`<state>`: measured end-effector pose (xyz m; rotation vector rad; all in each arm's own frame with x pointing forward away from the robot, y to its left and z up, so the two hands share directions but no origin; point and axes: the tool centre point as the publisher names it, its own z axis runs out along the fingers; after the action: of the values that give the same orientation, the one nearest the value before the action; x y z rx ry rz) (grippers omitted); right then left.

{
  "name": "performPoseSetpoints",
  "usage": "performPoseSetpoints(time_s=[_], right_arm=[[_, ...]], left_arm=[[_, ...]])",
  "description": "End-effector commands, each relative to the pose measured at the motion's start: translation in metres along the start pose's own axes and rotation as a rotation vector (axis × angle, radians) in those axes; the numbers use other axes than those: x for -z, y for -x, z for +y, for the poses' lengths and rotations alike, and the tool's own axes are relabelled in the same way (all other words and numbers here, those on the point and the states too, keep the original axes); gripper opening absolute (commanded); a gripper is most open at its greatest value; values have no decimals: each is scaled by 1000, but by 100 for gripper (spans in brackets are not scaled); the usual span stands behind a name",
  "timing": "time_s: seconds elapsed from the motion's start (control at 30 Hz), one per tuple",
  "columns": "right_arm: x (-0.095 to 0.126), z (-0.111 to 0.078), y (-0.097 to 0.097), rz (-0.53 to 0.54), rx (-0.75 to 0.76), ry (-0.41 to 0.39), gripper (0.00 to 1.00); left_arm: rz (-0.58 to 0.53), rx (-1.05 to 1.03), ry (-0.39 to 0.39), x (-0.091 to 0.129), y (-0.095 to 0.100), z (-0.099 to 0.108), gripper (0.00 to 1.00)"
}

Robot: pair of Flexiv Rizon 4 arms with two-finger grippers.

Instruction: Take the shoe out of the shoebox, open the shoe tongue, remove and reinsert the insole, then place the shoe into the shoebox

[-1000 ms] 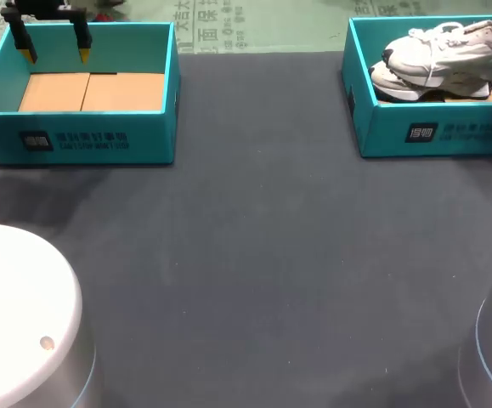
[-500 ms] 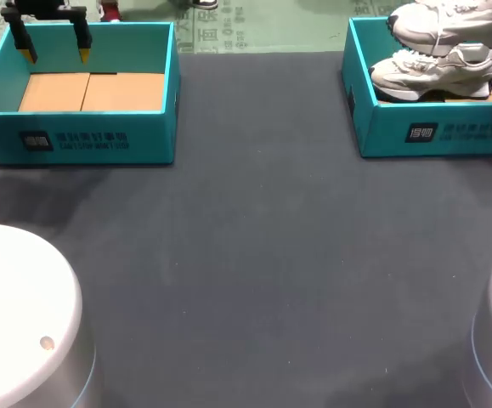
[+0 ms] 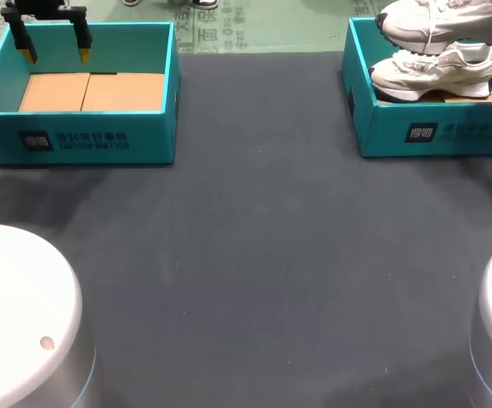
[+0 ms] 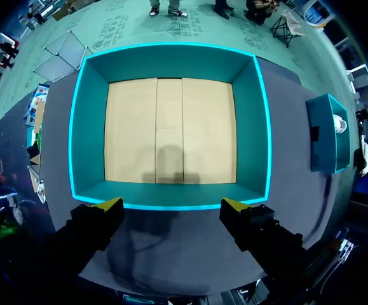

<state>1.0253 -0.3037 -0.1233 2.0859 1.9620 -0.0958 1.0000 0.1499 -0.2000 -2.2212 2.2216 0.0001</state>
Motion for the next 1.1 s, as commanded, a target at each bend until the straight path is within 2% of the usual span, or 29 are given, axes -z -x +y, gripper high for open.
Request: performPoseSetpoints(time_s=[0.03,0.2,0.37,1.1], right_arm=[[13,-26,-13,-19,-29,25,0],[20,-49,-40,-13,-47,14,0],[28,-71,-55,-20,-69,4,0],[28,-74,-57,-31,-84,-3,0]], left_arm=[[0,0,0,0,0,0,100],[0,0,0,0,0,0,100],[0,0,0,0,0,0,100],[0,0,0,0,0,0,100]])
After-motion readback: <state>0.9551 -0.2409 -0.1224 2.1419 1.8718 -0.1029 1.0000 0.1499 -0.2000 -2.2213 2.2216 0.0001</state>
